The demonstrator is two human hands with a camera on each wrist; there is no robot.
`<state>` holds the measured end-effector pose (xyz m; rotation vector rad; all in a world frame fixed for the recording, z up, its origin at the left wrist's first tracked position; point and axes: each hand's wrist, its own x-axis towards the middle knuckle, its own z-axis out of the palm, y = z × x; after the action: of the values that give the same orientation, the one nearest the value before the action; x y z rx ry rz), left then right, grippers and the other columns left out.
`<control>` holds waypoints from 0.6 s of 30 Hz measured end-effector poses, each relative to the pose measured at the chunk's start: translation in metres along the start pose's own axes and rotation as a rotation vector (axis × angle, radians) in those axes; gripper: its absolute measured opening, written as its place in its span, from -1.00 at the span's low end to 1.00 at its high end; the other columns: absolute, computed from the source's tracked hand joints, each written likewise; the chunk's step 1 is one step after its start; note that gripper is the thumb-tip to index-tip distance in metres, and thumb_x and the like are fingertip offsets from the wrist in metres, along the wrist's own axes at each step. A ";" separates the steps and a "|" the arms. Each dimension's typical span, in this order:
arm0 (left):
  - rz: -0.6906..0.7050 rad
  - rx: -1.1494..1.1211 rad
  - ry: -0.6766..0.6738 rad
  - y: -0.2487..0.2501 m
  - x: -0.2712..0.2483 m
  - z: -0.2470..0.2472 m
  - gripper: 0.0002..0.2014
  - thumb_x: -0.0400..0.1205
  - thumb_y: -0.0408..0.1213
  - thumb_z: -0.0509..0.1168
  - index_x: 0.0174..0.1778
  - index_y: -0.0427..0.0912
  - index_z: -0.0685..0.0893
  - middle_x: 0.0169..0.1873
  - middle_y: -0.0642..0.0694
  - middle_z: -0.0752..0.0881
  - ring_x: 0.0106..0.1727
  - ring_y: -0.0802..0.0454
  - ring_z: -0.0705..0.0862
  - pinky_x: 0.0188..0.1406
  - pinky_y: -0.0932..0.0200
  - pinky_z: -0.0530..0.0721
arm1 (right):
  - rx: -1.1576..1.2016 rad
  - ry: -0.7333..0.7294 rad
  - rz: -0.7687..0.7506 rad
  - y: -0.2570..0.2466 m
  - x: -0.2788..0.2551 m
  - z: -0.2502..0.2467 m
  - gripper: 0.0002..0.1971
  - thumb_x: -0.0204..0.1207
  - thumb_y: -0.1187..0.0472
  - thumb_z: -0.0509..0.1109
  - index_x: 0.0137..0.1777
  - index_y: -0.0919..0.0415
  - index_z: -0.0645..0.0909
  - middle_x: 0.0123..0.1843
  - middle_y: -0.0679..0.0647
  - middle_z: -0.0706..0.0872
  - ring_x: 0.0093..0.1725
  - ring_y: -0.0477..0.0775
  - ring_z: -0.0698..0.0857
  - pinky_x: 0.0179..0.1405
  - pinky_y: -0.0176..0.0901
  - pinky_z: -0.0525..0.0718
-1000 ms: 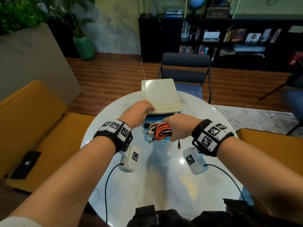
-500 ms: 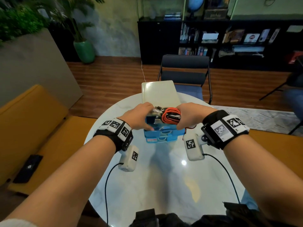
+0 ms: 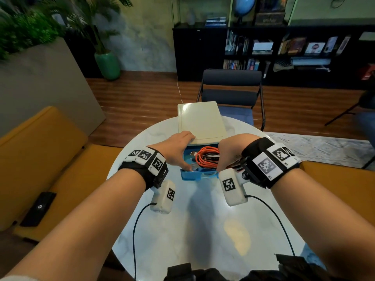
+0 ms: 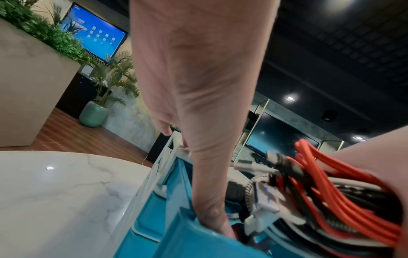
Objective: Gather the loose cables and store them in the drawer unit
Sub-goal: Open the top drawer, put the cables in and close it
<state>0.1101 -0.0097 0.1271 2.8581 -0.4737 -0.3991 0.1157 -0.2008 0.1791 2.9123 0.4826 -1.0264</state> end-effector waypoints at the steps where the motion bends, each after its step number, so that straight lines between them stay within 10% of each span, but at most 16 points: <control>1: 0.001 -0.002 0.001 0.001 0.000 0.000 -0.01 0.34 -0.04 0.60 0.59 -0.17 0.17 0.50 -0.07 0.28 0.49 -0.03 0.30 0.50 0.14 0.27 | 0.001 -0.008 0.008 -0.002 0.000 0.000 -0.72 0.42 0.02 0.52 -0.13 0.24 0.63 -0.36 0.07 0.67 -0.40 0.03 0.61 -0.39 -0.24 0.59; 9: -0.003 -0.011 -0.034 0.001 -0.004 0.000 0.08 0.35 0.02 0.59 0.65 -0.13 0.05 0.61 -0.08 0.14 0.61 -0.06 0.14 0.58 0.11 0.13 | 0.067 -0.049 0.123 -0.012 0.002 -0.011 -0.66 0.52 -0.01 0.44 0.11 0.23 0.60 -0.22 0.08 0.65 -0.32 0.03 0.60 -0.38 -0.19 0.54; 13: 0.034 -0.066 -0.049 -0.005 -0.002 0.004 0.12 0.36 -0.01 0.58 0.63 0.34 -0.11 0.61 -0.11 0.12 0.61 -0.13 0.13 0.62 -0.12 0.18 | 0.111 -0.047 0.128 -0.025 0.008 -0.004 -0.69 0.51 0.04 0.46 0.15 0.21 0.65 -0.13 0.10 0.71 -0.27 0.05 0.64 -0.25 -0.16 0.61; 18: 0.028 -0.110 -0.054 -0.006 -0.005 0.002 -0.27 0.60 0.02 0.35 0.63 0.31 0.10 0.64 -0.16 0.13 0.64 -0.12 0.13 0.60 -0.02 0.11 | 0.080 0.088 0.082 -0.035 0.010 0.007 -0.63 0.49 -0.06 0.46 0.16 0.12 0.52 0.10 0.14 0.67 0.02 0.13 0.65 0.13 -0.06 0.66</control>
<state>0.1064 -0.0030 0.1247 2.7377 -0.4853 -0.4827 0.1083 -0.1650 0.1704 3.0295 0.3279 -0.9319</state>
